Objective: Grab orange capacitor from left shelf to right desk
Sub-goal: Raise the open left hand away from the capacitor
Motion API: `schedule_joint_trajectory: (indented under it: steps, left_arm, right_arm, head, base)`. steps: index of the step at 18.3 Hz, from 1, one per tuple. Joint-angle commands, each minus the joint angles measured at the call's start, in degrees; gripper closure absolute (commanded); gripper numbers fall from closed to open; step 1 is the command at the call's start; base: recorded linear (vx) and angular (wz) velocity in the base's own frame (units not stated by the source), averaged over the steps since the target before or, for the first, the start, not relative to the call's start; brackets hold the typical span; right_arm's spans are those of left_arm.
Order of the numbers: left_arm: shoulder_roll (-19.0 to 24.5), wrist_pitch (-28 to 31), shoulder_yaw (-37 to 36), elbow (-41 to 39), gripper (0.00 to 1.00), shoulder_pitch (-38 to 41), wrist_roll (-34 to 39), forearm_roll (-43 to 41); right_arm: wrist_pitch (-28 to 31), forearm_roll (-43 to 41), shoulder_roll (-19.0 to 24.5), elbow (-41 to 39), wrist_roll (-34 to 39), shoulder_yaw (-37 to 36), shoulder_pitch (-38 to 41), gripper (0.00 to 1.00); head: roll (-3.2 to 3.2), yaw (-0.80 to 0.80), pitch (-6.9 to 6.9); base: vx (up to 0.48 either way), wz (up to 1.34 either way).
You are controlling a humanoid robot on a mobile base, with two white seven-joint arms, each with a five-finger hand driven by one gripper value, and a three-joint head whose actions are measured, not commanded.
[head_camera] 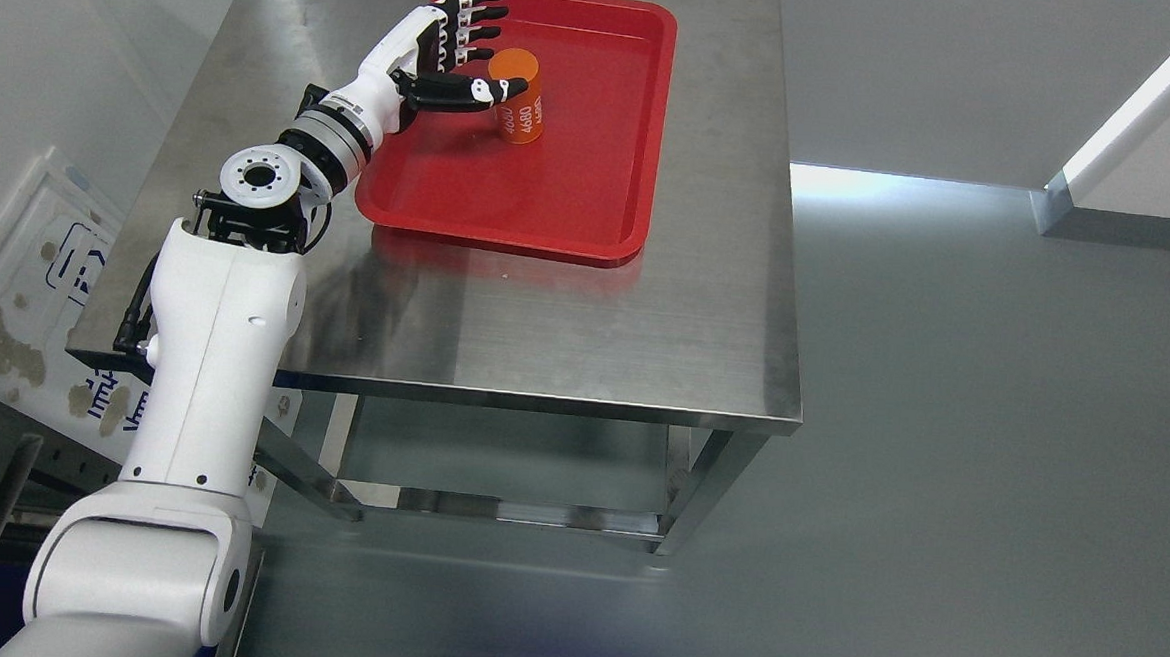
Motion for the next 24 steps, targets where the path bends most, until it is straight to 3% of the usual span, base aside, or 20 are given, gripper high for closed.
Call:
schedule_joint_trajectory:
  steps: [1, 4, 9, 13, 18, 24]
  left_arm:
    - [-0.1, 0.1, 0.9, -1.7, 0.13, -0.2, 0.0, 1.1]
    - [-2.8, 0.2, 8.7, -4.9, 0.09, -1.3, 0.1, 6.9]
    - [-2.8, 0.7, 20.3, -4.9, 0.05, -4.2, 4.4, 10.8]
    - [-2.8, 0.6, 20.1, -2.9, 0.00, -3.5, 20.6, 13.8]
    - [-2.8, 0.2, 17.5, -4.6, 0.00, 3.8, 20.2, 13.7]
    - [-2.8, 0.0, 17.4, -7.4, 0.00, 7.2, 16.1, 13.7]
  right_arm:
    - [0.0, 0.3, -1.0, -1.0, 0.0, -0.7, 1.1, 0.00]
    - [0.0, 0.3, -1.0, -1.0, 0.0, -0.7, 1.1, 0.00]
    - [0.0, 0.3, -1.0, -1.0, 0.0, -0.7, 1.1, 0.00]
    - [0.0, 0.3, -1.0, -1.0, 0.0, -0.7, 1.1, 0.00]
    - [0.0, 0.3, -1.0, -1.0, 0.0, -0.7, 1.1, 0.00]
    - [0.1, 0.3, -1.0, -1.0, 0.0, -0.7, 1.1, 0.00]
  head:
    - [0.00, 0.00, 0.00]
    - [0.00, 0.00, 0.00]
    - [0.00, 0.00, 0.00]
    - [0.00, 0.00, 0.00]
    - [0.00, 0.00, 0.00]
    - [0.00, 0.00, 0.00]
  base:
    - [0.000, 0.00]
    - [0.000, 0.00]
    - [0.000, 0.00]
    - [0.000, 0.00]
    - [0.000, 0.00]
    - [0.000, 0.00]
